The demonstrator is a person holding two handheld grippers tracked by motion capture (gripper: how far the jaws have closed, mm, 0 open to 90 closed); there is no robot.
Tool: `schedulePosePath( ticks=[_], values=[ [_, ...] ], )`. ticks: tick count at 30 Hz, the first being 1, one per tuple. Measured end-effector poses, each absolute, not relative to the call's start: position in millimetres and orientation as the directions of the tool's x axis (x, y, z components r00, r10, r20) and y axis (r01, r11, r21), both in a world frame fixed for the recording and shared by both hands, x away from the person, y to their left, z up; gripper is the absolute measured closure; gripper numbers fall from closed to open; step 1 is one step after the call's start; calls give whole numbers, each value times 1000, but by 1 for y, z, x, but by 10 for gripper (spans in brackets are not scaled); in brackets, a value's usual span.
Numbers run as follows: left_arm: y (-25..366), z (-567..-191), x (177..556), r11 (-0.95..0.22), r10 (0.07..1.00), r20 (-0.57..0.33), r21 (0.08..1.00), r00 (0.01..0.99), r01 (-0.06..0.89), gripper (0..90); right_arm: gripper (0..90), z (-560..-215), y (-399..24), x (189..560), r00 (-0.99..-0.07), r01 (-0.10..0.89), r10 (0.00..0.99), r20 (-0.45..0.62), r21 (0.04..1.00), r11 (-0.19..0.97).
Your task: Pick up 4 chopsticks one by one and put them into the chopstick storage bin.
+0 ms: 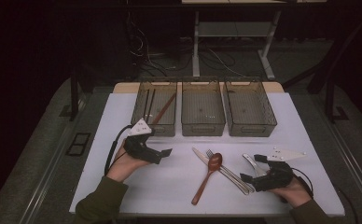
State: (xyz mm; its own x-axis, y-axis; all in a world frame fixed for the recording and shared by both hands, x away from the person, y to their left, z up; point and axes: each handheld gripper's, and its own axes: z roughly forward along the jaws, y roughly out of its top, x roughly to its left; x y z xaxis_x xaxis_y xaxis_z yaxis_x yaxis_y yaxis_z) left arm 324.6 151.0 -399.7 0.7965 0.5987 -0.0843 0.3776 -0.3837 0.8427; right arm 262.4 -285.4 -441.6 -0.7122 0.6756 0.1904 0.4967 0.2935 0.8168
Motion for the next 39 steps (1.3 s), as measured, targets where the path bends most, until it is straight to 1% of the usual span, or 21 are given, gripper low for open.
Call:
schedulePosePath(
  ticks=[8,20,30,39],
  values=[
    [160,-414,302,-375,577,-84,857,813,354,0,11,-441,-285,262,-714,493,674,191,820,291],
    [165,-430,280,-371,560,-118,849,820,375,0,10,-440,-287,263,-711,507,673,206,813,286],
    [165,-435,276,-391,552,-120,837,825,383,0,11,-437,-291,263,-712,532,664,229,793,297],
    [165,-436,276,-394,551,-119,835,826,383,0,11,-433,-296,266,-695,539,691,199,781,317]
  ],
)
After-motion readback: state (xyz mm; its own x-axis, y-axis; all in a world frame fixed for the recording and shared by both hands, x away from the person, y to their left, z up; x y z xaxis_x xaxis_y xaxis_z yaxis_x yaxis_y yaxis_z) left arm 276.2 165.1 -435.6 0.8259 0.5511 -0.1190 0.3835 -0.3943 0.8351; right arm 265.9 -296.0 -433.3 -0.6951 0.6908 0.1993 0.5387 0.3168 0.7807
